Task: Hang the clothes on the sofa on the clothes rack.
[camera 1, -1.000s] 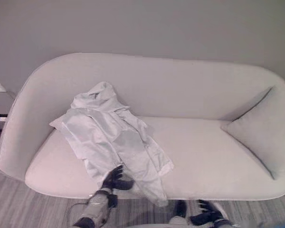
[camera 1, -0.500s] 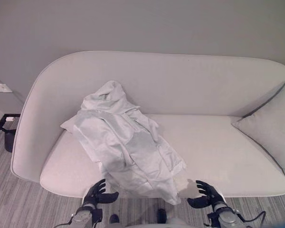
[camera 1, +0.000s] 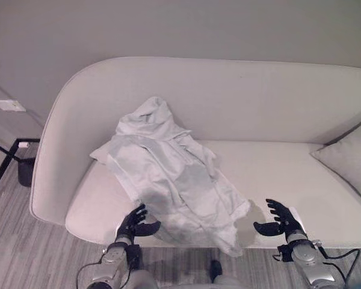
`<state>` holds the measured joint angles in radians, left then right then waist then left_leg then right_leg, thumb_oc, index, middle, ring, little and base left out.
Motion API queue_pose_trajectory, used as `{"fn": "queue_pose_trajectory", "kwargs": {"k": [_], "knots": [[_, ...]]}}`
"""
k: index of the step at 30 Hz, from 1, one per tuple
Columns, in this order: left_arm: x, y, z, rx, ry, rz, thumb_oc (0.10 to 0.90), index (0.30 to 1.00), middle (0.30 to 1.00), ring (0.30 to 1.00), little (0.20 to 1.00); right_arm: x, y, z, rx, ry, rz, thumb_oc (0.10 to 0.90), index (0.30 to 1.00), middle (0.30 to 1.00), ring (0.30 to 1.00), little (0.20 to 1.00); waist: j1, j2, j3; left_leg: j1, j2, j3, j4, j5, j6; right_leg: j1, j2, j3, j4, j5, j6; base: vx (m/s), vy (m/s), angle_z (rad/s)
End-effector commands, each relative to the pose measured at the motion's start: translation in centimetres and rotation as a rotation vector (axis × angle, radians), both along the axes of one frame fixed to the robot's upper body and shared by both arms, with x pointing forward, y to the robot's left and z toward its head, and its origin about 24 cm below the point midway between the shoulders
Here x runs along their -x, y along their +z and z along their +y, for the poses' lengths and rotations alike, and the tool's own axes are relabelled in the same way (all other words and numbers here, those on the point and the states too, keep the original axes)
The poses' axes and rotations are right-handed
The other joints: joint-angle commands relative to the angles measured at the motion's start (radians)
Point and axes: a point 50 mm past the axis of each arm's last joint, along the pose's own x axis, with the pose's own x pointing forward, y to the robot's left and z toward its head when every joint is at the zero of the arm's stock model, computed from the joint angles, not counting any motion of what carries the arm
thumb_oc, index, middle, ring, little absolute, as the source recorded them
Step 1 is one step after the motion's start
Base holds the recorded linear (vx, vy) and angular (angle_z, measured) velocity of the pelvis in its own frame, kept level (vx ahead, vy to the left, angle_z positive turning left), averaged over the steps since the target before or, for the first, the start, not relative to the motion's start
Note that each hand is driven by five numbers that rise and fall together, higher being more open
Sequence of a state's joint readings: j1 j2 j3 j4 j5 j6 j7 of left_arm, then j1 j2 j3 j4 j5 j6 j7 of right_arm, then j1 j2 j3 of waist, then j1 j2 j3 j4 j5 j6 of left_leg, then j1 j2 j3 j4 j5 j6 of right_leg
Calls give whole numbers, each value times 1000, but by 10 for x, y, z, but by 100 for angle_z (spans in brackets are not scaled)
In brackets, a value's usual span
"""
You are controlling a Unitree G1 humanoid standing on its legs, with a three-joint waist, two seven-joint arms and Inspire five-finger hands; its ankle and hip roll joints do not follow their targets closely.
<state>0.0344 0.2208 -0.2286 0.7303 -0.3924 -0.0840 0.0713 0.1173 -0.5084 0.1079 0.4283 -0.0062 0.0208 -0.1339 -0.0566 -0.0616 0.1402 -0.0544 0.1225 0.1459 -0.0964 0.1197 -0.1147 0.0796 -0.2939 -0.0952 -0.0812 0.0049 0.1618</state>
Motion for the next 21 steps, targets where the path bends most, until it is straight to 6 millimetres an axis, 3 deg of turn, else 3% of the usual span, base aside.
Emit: {"fn": "queue_pose_trajectory", "kwargs": {"k": [1,3,5,7,8,12,17,18,20,21], "knots": [[-33,36,26,-17,22,-218,800,900,900,900,900,-67,84,3,189,196,-340,800,900,900,900,900,49,-8,-9,49,-24,80,9,-131,58,-48,-19,-71,123,118,-2,61,371,-59],[-33,39,35,-50,17,-225,800,900,900,900,900,-78,112,0,231,226,-431,800,900,900,900,900,58,-11,0,64,-26,113,9,-146,64,-86,-44,-109,178,156,0,28,175,-90],[-33,39,36,-55,8,-225,800,900,900,900,900,-82,121,-1,232,229,-462,800,900,900,900,900,56,-12,3,69,-32,115,9,-148,67,-105,-40,-105,195,172,-4,40,110,-53],[-34,43,38,-60,-7,-240,800,900,900,900,900,-88,147,-6,278,250,-527,800,900,900,900,900,50,-10,8,79,-38,108,9,-157,69,-138,0,-70,174,154,-9,87,103,4],[-36,45,39,-64,-16,-253,800,900,900,900,900,-98,175,-6,320,288,-603,800,900,900,900,900,49,-14,23,93,-43,101,9,-167,69,-169,49,-44,117,130,-14,107,16,19],[-35,45,37,-76,-50,-250,800,900,900,900,900,-109,200,-5,380,323,-650,800,900,900,900,900,52,-33,23,90,-59,71,9,-170,65,-139,70,4,25,119,-6,51,-32,23],[-34,43,27,-54,-86,-252,800,900,900,900,900,-141,236,4,408,377,-676,800,900,900,900,900,84,-55,24,57,-41,52,9,-148,49,-125,79,-49,-6,115,-7,4,-144,37],[-34,45,28,-53,-103,-256,800,900,900,900,900,-154,246,10,400,391,-668,800,900,900,900,900,104,-60,35,36,-34,35,9,-135,41,-128,83,-67,-6,109,-9,-28,-182,23],[-33,45,30,-58,-106,-252,800,900,900,900,900,-161,257,12,420,397,-671,800,900,900,900,900,107,-58,39,25,-29,31,9,-130,36,-132,86,-77,-6,105,-9,-18,-107,44],[-28,43,35,-74,-118,-236,800,900,900,900,900,-172,274,19,440,412,-691,800,900,900,900,900,121,-57,47,7,-22,24,9,-120,25,-137,89,-96,-6,102,-9,-8,-71,38]]}}
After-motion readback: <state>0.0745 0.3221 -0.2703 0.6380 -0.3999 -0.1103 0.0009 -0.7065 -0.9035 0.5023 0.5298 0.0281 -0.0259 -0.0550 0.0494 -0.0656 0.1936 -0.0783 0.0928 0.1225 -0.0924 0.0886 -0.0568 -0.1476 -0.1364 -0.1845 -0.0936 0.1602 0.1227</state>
